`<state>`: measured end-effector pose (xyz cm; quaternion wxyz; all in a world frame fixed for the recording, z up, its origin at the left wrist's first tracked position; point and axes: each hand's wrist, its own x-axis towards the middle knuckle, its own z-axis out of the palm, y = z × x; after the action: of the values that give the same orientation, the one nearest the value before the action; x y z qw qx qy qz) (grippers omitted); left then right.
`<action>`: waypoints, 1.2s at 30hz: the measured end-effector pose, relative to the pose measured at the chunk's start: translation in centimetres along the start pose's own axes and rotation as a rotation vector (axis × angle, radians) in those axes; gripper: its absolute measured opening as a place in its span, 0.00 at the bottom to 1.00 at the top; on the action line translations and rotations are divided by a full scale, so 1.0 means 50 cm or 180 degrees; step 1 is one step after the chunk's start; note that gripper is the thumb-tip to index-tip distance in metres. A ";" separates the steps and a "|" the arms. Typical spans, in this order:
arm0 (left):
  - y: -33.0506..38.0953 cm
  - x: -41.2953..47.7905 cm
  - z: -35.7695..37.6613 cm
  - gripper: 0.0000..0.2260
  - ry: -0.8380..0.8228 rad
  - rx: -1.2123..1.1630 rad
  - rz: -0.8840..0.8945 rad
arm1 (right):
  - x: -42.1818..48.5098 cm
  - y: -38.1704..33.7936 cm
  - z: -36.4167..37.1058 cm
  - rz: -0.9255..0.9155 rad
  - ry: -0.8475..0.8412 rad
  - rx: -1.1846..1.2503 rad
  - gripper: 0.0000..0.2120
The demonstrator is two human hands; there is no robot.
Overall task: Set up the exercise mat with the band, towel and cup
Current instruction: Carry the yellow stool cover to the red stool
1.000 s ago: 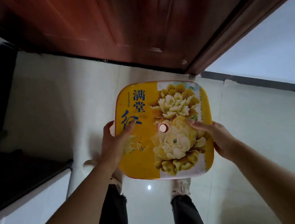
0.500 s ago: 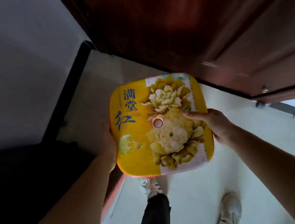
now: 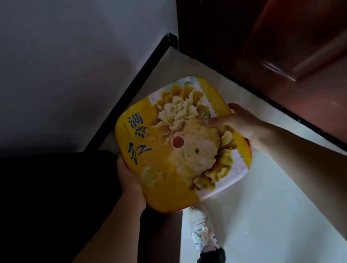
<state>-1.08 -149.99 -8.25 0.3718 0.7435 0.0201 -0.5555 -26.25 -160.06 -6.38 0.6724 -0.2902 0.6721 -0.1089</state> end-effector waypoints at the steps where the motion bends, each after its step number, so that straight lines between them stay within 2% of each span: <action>1: 0.002 0.007 -0.007 0.26 0.0091 -0.0125 -0.0019 | 0.012 -0.016 0.014 0.0001 -0.0049 -0.0078 0.62; 3: 0.001 0.021 -0.023 0.25 0.0304 -0.0392 -0.0039 | 0.040 -0.046 0.042 -0.0040 -0.0231 -0.0211 0.65; 7: -0.010 0.036 -0.030 0.24 0.0587 -0.0829 -0.0108 | 0.071 -0.096 0.090 -0.0422 -0.0534 -0.0772 0.55; 11: -0.010 0.048 -0.022 0.23 0.0776 -0.1145 -0.0244 | 0.094 -0.123 0.122 -0.0892 -0.0548 -0.1349 0.56; 16: 0.002 0.049 -0.019 0.23 0.0962 -0.1268 -0.0246 | 0.106 -0.133 0.131 -0.1056 -0.0538 -0.1465 0.53; 20: 0.018 0.040 -0.003 0.22 0.1340 -0.1158 -0.0315 | 0.099 -0.129 0.130 -0.1142 -0.0363 -0.1676 0.54; 22: 0.026 0.030 0.004 0.23 0.1501 -0.0929 -0.0448 | 0.083 -0.117 0.136 -0.1175 -0.0074 -0.1869 0.54; 26: 0.042 -0.003 0.020 0.22 0.1637 0.0332 -0.0071 | 0.032 -0.069 0.167 -0.1253 0.0716 -0.2333 0.47; 29: 0.049 -0.050 0.038 0.27 0.1645 0.0706 0.0293 | -0.020 -0.034 0.172 -0.1257 0.0802 -0.2735 0.42; 33: 0.033 -0.136 0.070 0.30 0.1189 0.1663 0.1191 | -0.121 0.021 0.134 -0.1375 0.0744 -0.2748 0.39; 36: 0.002 -0.203 0.106 0.30 0.0674 0.2043 0.1473 | -0.209 0.072 0.101 -0.1333 0.0844 -0.2720 0.38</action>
<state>-9.19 -149.21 -0.24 0.2320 0.8597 -0.2838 -0.3556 -23.00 -150.34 0.09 0.3656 -0.6526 0.6636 0.0077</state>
